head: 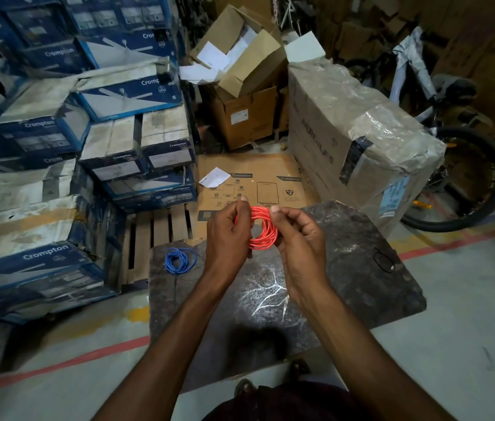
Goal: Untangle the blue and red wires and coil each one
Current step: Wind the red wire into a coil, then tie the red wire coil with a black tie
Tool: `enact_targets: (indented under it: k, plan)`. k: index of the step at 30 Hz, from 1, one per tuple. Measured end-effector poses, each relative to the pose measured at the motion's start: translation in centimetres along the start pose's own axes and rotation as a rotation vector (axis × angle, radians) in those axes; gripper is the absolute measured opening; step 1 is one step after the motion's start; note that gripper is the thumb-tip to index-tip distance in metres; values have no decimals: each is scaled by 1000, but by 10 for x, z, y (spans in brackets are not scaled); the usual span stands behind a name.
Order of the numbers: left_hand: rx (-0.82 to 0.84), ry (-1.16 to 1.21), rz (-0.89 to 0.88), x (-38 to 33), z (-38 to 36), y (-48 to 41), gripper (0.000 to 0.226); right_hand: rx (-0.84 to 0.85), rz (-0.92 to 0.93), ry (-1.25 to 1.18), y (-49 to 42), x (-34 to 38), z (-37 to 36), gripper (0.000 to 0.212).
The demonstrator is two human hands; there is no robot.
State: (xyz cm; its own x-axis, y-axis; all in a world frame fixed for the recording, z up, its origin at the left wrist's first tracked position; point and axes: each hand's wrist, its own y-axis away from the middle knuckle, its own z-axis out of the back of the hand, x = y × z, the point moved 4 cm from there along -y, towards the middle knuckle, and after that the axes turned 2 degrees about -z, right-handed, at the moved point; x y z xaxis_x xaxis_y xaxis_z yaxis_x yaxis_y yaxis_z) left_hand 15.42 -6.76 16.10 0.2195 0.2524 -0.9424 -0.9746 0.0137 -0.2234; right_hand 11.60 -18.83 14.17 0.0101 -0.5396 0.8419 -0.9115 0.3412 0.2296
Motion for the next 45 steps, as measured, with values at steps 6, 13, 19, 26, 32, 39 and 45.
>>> enact_targets:
  k: [6,13,19,26,32,39,45]
  plan:
    - [44,-102,-24,5,-2,-11,53,113,-138,75,-14,7,5,2]
    - [70,-164,-30,5,-13,-14,53,260,-202,116,-30,16,16,12]
    - [73,-185,15,11,-20,-18,52,-42,6,519,-60,7,97,14]
    - [41,-219,50,18,-27,-20,53,-601,168,1113,-98,23,295,15]
    - [38,-208,88,21,-39,-16,51,-285,-38,1468,-138,0,348,37]
    - [-11,-220,105,23,-31,-23,50,-174,47,1718,-158,-48,382,25]
    - [-24,-232,120,27,-34,-21,49,-228,35,1617,-153,-34,354,13]
